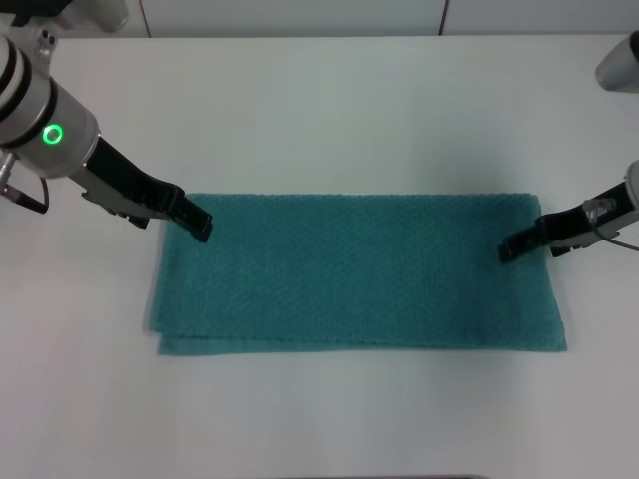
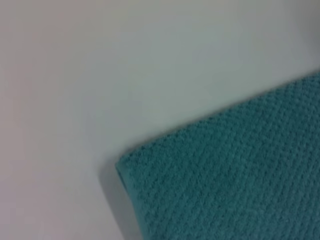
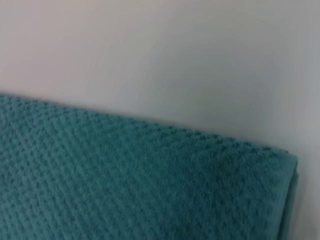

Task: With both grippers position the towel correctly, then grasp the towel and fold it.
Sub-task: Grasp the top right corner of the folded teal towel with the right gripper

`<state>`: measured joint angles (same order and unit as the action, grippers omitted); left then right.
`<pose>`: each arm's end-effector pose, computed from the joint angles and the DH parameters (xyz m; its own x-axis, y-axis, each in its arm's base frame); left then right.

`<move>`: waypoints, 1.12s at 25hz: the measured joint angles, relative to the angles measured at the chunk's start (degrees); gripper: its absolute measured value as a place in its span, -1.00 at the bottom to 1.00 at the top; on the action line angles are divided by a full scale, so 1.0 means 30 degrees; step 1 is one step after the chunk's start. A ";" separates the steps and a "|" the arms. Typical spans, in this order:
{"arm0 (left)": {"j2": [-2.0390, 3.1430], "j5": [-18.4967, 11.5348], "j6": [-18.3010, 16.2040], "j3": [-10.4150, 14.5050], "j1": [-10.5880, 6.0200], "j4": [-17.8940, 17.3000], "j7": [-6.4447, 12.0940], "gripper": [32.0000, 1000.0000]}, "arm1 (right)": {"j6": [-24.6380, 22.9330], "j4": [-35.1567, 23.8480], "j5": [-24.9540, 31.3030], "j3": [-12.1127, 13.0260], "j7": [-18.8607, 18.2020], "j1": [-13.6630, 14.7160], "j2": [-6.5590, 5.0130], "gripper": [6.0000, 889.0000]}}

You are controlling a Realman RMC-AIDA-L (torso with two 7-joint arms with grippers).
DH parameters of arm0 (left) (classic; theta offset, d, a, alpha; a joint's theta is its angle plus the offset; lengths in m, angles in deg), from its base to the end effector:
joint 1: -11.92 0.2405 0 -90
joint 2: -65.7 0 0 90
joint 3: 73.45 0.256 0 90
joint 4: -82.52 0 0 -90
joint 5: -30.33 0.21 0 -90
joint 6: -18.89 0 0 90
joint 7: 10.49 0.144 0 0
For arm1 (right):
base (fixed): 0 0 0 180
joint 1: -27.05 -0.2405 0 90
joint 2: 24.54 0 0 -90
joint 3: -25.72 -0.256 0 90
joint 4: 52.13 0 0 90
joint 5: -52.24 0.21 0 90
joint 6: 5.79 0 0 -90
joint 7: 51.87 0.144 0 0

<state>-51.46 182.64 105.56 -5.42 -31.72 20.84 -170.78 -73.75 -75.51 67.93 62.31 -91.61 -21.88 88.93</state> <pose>-0.1979 0.3922 0.0140 0.4610 0.8866 -0.0387 0.7666 -0.4198 -0.4859 0.3067 0.3841 -0.0077 0.2894 -0.9568 -0.0298 -0.8739 -0.2514 -0.4160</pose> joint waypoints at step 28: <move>0.0001 -0.0118 -0.0122 0.0001 -0.0100 0.0256 0.0081 0.79 | 0.0957 0.0733 0.0045 0.0616 -0.0035 -0.0205 0.0431 0.92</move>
<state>-51.46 182.29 105.19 -5.42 -32.02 21.61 -170.54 -70.88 -73.31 68.06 64.15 -91.71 -22.50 90.22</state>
